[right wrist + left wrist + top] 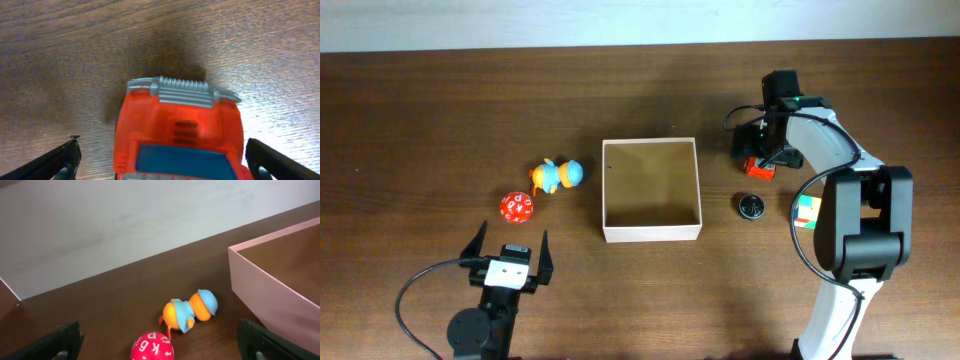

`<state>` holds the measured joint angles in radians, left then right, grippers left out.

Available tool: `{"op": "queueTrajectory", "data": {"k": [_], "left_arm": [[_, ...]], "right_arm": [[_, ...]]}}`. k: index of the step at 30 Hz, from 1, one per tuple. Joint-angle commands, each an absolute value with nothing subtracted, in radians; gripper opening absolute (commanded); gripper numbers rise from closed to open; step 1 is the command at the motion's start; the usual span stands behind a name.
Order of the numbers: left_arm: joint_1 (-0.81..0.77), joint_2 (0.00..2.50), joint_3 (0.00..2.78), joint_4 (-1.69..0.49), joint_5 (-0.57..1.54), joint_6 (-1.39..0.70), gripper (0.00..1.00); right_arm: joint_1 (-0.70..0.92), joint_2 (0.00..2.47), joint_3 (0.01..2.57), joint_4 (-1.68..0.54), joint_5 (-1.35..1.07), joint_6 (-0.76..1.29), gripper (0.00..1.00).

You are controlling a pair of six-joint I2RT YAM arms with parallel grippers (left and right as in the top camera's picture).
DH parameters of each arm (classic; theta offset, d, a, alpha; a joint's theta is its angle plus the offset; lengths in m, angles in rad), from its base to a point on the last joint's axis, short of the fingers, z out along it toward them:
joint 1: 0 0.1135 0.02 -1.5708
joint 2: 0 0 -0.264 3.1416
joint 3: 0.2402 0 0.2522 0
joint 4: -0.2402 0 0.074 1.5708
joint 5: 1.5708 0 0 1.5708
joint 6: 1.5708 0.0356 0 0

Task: Pack container
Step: 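Lower the right gripper and grasp the red fire truck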

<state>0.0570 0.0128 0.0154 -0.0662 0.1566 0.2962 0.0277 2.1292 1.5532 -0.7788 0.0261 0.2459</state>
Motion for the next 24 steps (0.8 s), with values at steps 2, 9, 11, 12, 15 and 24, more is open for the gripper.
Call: {"op": "queueTrajectory", "data": {"k": [2, 9, 11, 12, 15, 24], "left_arm": [[0.052, 0.005, 0.009, -0.067, 0.152, 0.308, 0.99], [0.052, 0.005, 0.009, -0.067, 0.152, 0.308, 0.99], [0.052, 0.005, 0.009, -0.067, 0.152, 0.308, 0.99], [0.052, 0.005, 0.009, -0.067, 0.152, 0.308, 0.99], [0.052, 0.005, 0.009, -0.067, 0.152, 0.308, 0.99], [0.052, 0.005, 0.009, -0.067, 0.152, 0.308, 0.99]], "right_arm": [[0.025, 2.156, 1.541, -0.774, 0.039, 0.239, 0.89], [0.025, 2.156, 1.541, -0.776, 0.039, 0.239, 0.58], [0.025, 2.156, 1.541, -0.78, 0.039, 0.239, 0.55], [0.025, 2.156, 1.541, -0.782, 0.039, 0.239, 0.55], [0.025, 2.156, 1.541, -0.788, 0.038, 0.239, 0.55], [0.025, 2.155, 1.554, -0.813, 0.038, 0.239, 0.55]]}}
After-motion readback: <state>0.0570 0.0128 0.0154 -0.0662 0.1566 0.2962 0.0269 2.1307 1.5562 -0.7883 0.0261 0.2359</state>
